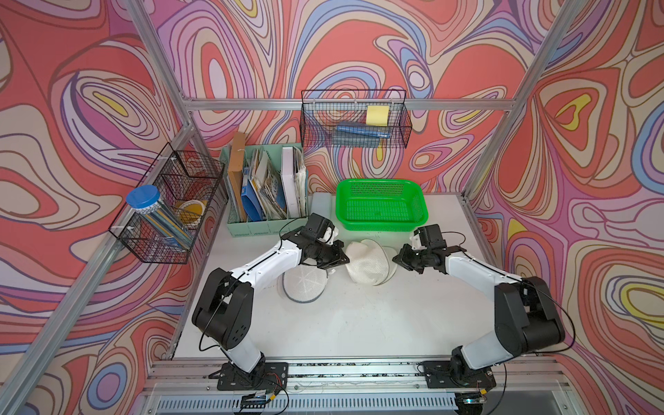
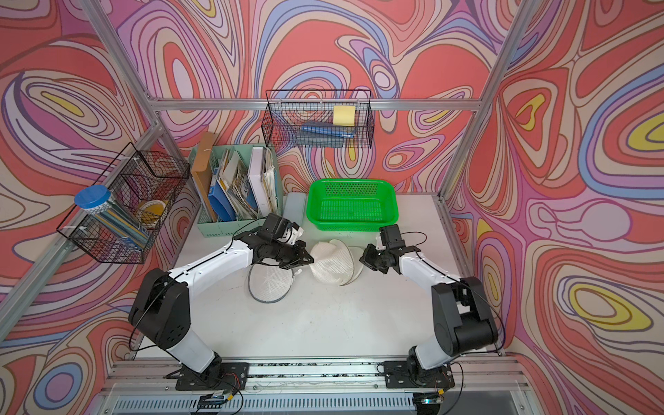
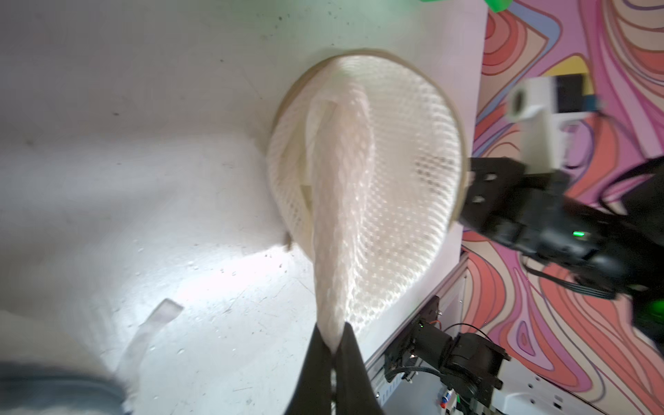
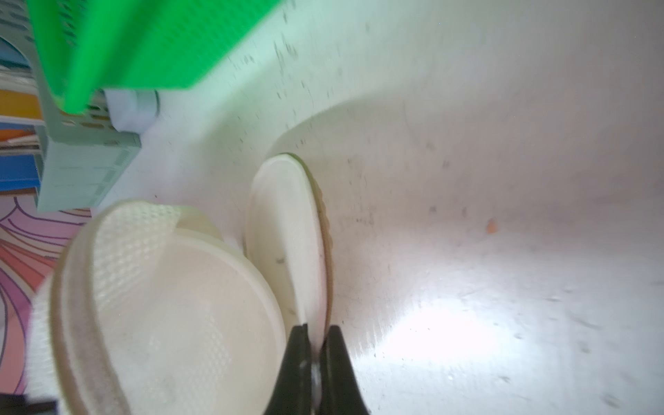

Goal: Turn the laundry bag inside out
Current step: Turn over the laundry bag at the center of the board.

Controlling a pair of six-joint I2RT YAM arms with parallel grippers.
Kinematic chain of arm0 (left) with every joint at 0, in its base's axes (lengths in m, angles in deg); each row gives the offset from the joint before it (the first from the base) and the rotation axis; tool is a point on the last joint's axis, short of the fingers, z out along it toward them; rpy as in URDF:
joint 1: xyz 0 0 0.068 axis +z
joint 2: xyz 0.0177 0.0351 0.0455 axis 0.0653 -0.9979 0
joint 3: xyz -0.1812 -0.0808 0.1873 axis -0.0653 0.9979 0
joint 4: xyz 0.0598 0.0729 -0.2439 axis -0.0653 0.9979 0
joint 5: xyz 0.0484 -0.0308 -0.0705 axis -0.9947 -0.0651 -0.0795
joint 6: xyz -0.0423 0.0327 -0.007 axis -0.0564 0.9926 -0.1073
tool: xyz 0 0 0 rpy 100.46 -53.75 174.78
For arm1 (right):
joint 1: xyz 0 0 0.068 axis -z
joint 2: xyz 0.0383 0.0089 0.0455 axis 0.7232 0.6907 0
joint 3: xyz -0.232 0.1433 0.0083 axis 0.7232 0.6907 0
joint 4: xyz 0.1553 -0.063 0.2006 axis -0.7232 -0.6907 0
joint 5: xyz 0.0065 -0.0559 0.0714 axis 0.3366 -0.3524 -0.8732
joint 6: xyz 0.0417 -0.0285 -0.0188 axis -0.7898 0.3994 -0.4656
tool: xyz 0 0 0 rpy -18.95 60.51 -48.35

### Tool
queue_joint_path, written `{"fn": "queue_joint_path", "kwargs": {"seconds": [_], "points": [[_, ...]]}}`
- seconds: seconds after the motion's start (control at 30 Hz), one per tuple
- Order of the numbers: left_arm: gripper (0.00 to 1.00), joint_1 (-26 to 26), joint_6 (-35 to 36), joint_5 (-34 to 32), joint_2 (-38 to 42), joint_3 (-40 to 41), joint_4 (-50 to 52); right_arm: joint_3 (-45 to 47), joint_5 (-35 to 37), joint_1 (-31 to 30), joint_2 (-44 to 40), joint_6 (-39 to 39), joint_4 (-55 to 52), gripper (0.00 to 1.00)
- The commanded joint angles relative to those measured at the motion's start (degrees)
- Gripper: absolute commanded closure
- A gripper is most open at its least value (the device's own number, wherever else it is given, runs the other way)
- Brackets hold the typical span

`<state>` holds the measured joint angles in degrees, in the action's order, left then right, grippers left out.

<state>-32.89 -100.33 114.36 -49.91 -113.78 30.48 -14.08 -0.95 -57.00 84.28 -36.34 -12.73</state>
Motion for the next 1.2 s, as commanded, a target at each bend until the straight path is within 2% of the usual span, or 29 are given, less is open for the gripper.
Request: {"fn": "queue_joint_path", "kwargs": {"seconds": [0.0, 0.2, 0.3, 0.43, 0.5, 0.77, 0.87, 0.9, 0.97, 1.13, 1.17], "points": [[1.00, 0.49, 3.22, -8.26, -2.57, -2.62, 9.84, -5.84, 10.24, 1.26, -3.15, 7.90, -12.96, 1.00], [1.00, -0.31, 3.86, -14.10, -9.13, -7.55, 16.83, -14.86, 17.78, 1.35, -6.43, 12.83, -21.75, 1.00], [1.00, -1.89, 4.43, -17.57, -12.42, -10.50, 19.66, -19.33, 17.88, 1.30, -7.87, 14.31, -23.78, 1.00], [1.00, -3.70, 3.51, -19.49, -16.51, -13.32, 20.58, -23.98, 12.74, 1.10, -8.31, 15.20, -24.98, 1.00], [1.00, -4.84, 3.26, -20.71, -18.63, -15.27, 21.17, -25.66, 11.91, -0.35, -8.31, 15.47, -25.30, 1.00], [1.00, -7.61, 3.05, -17.95, -21.19, -18.95, 19.06, -25.57, 9.72, -10.29, -7.04, 16.38, -19.72, 1.00], [1.00, -7.64, 3.74, -18.43, -19.98, -17.81, 18.24, -24.26, 12.49, -11.29, -6.79, 15.54, -18.83, 1.00], [0.97, -7.43, 4.07, -19.13, -19.23, -17.34, 18.35, -23.59, 13.80, -11.24, -7.01, 15.60, -18.74, 1.00], [0.83, -6.80, 4.67, -19.93, -17.78, -16.40, 18.73, -22.33, 15.34, -11.27, -7.91, 15.76, -18.20, 1.00], [0.40, -4.51, 5.88, -21.40, -13.57, -13.94, 20.85, -20.72, 16.20, -11.25, -9.21, 16.31, -17.22, 1.00], [0.39, -4.08, 6.25, -21.94, -12.84, -14.09, 21.86, -20.25, 16.25, -11.29, -9.50, 16.26, -16.84, 1.00]]}}
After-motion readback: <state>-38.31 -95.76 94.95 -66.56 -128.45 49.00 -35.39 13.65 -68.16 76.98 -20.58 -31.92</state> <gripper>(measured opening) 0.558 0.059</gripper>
